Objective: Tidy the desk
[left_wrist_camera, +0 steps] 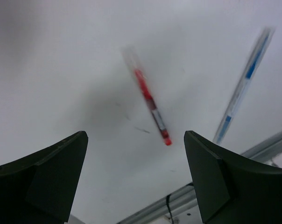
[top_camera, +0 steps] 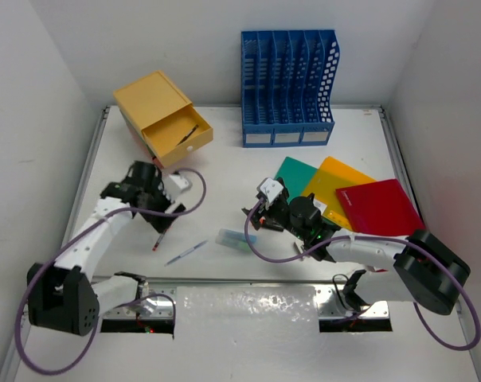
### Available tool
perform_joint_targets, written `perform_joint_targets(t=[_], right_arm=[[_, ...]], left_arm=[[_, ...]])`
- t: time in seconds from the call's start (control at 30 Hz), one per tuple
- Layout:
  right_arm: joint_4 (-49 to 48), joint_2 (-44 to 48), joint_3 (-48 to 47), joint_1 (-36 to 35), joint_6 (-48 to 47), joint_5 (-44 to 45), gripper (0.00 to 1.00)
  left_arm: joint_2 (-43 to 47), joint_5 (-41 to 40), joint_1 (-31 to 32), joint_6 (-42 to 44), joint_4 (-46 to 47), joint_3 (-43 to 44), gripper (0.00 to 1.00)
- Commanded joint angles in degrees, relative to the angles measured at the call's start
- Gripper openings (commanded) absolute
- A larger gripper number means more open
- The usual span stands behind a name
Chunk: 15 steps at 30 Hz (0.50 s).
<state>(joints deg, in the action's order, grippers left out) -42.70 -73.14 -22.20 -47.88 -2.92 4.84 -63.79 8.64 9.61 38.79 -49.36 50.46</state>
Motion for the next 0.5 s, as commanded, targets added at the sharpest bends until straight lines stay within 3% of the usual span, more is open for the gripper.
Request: perform_joint_targets(t=[0.0, 0.3, 0.43, 0.47], right_arm=[[-1.07, 0.63, -1.45, -0.20, 1.51, -0.98, 0.87], [-0.72, -0.51, -1.27, -0.20, 1.25, 1.14, 0.87], [0.25, -1.39, -1.62, -0.20, 0.81, 1.57, 0.87], [0.16, -1.65, -1.54, -0.20, 0.63, 1.84, 0.87]], left_arm=[[0.34, -4.15, 1.47, 2.52, 5.40, -7.28, 0.83], [-9.06, -10.66, 2.43, 1.91, 21.76, -16.80, 0.84], [-12.93, -6.46, 2.35, 1.47, 25.09, -16.44, 0.80], [-14.59, -5.66, 2.43, 1.29, 25.80, -16.62, 0.75]])
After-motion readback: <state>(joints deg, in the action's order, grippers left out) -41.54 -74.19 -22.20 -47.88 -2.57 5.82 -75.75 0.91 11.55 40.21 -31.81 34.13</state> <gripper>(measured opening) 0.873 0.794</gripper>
